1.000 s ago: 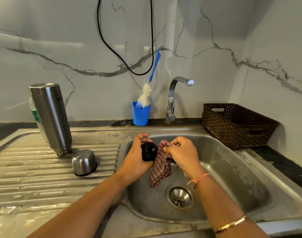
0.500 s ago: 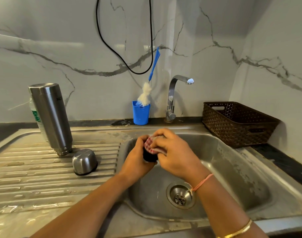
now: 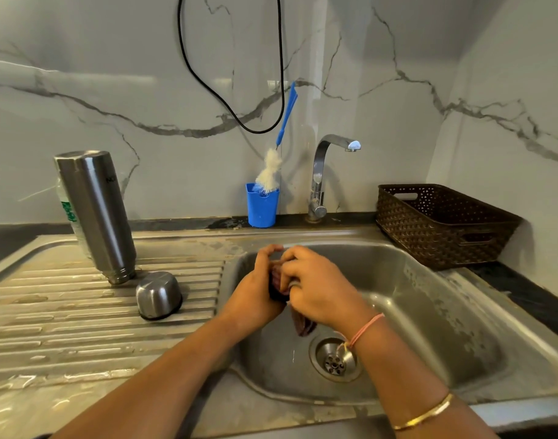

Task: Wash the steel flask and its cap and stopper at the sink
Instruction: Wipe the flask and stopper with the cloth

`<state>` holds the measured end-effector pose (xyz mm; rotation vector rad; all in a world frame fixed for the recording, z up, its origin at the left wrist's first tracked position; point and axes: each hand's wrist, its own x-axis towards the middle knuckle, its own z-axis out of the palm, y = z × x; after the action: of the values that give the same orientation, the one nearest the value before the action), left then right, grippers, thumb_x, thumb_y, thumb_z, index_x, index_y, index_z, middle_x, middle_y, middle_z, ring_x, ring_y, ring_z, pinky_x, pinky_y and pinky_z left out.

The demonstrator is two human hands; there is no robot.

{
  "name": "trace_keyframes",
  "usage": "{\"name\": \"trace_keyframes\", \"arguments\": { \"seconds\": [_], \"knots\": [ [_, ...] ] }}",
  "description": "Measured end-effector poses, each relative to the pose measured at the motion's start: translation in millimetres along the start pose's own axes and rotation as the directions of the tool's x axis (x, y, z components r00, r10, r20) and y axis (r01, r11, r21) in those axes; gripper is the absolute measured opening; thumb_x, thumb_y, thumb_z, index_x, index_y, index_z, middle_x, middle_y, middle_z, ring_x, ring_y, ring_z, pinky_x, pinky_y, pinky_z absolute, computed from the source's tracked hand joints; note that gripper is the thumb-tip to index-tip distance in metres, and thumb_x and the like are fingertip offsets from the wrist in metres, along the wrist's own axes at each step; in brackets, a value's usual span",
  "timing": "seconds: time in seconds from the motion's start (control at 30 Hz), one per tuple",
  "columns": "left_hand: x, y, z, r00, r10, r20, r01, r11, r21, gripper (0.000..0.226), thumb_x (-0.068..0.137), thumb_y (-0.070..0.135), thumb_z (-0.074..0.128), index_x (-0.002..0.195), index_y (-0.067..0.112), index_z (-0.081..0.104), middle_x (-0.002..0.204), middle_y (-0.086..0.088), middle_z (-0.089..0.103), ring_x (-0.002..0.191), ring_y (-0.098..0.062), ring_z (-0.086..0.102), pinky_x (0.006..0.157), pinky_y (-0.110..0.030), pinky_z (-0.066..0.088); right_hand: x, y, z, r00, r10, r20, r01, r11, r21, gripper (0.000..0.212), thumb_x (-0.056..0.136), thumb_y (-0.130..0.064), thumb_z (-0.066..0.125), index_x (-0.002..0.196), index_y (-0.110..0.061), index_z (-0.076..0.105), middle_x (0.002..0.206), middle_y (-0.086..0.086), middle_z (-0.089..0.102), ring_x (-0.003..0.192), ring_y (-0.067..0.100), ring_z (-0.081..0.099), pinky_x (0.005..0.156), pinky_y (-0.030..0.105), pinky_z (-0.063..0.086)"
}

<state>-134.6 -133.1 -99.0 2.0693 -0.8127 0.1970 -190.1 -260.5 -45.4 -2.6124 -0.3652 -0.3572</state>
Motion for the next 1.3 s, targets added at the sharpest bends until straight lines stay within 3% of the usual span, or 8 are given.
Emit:
{"name": "trace_keyframes", "arguments": {
  "seconds": [0.13,0.23,0.37,0.6,0.73,0.93,1.13,1.3],
  "knots": [
    [1.8,0.2,7.2,1.0,-0.013,0.004,0.014,0.994,-0.109,0.086,0.07,0.002,0.078,0.128,0.031,0.022,0.11,0.016,0.055,0.1,0.015,0.054,0.085,-0.002,0.039,0.6,24.0,-11.3,0.963,0.21,-0.17,-0.189,0.973,0.132,0.03,0.077,0.004,0.052,0.065,-0.023,0.059,0.097,-0.004,0.055,0.094,0.015,0.055,0.083,0.023,0.043],
    [4.2,-0.4,8.8,0.996,-0.055,-0.077,0.042,0.985,-0.166,0.087,0.068,0.005,0.081,0.125,0.039,0.025,0.114,0.015,0.055,0.111,0.012,0.049,0.094,-0.006,0.039,-4.2,37.9,-15.1,0.924,0.339,-0.175,-0.325,0.94,0.106,0.022,0.081,-0.002,0.058,0.073,-0.02,0.068,0.097,-0.006,0.056,0.087,0.01,0.052,0.08,0.018,0.038],
    [1.7,-2.9,4.4,0.985,-0.095,-0.143,0.077,0.989,-0.128,0.084,0.069,0.014,0.083,0.124,0.043,0.027,0.115,0.027,0.047,0.117,0.003,0.047,0.102,-0.016,0.038,-7.9,32.7,-19.7,0.884,0.348,-0.312,-0.29,0.932,0.217,0.018,0.081,0.001,0.058,0.079,-0.012,0.07,0.097,-0.008,0.057,0.075,-0.001,0.05,0.065,0.001,0.035],
    [1.1,2.8,0.0,0.964,-0.106,-0.242,0.109,0.994,-0.001,0.082,0.072,0.024,0.08,0.138,0.025,0.031,0.118,0.007,0.053,0.102,-0.004,0.05,0.076,-0.008,0.04,-6.2,-6.2,14.9,0.956,0.2,-0.215,-0.168,0.973,0.158,0.019,0.084,-0.006,0.054,0.099,-0.014,0.06,0.113,-0.003,0.047,0.098,0.016,0.056,0.092,0.031,0.048],
    [1.2,1.9,-2.8,0.944,-0.134,-0.303,0.157,0.986,0.051,0.074,0.08,0.022,0.072,0.14,0.024,0.028,0.127,-0.003,0.053,0.105,-0.011,0.054,0.082,-0.02,0.042,-4.4,-20.3,27.5,0.966,0.159,-0.204,-0.139,0.984,0.11,0.018,0.089,-0.011,0.05,0.106,-0.013,0.056,0.115,-0.001,0.043,0.1,0.018,0.054,0.091,0.027,0.044],
    [0.6,9.4,4.6,0.985,-0.016,-0.173,0.038,0.991,0.128,0.081,0.071,0.035,0.08,0.136,0.025,0.033,0.111,0.014,0.05,0.099,0.0,0.049,0.085,-0.017,0.042,-2.6,3.4,8.0,0.884,0.368,-0.289,-0.29,0.915,0.279,0.018,0.082,-0.001,0.052,0.092,-0.016,0.054,0.105,-0.003,0.049,0.092,0.011,0.051,0.078,0.021,0.046],
    [0.0,0.4,0.6,0.968,-0.111,-0.223,0.103,0.994,-0.048,0.075,0.075,0.015,0.077,0.136,0.021,0.033,0.104,0.012,0.053,0.099,-0.01,0.058,0.079,-0.012,0.044,-3.2,-10.8,20.7,0.969,0.182,-0.167,-0.157,0.976,0.154,0.016,0.083,-0.005,0.052,0.096,-0.014,0.056,0.109,0.0,0.046,0.093,0.02,0.055,0.084,0.031,0.047],
    [1.7,5.0,-0.9,0.967,-0.138,-0.214,0.1,0.979,-0.18,0.075,0.072,0.017,0.081,0.128,0.029,0.033,0.104,0.015,0.05,0.096,0.0,0.054,0.072,-0.001,0.042,4.9,6.8,9.6,0.926,0.325,-0.191,-0.276,0.93,0.243,0.016,0.079,-0.001,0.052,0.088,-0.014,0.054,0.101,0.001,0.051,0.088,0.019,0.054,0.079,0.033,0.048]
  ]
}}
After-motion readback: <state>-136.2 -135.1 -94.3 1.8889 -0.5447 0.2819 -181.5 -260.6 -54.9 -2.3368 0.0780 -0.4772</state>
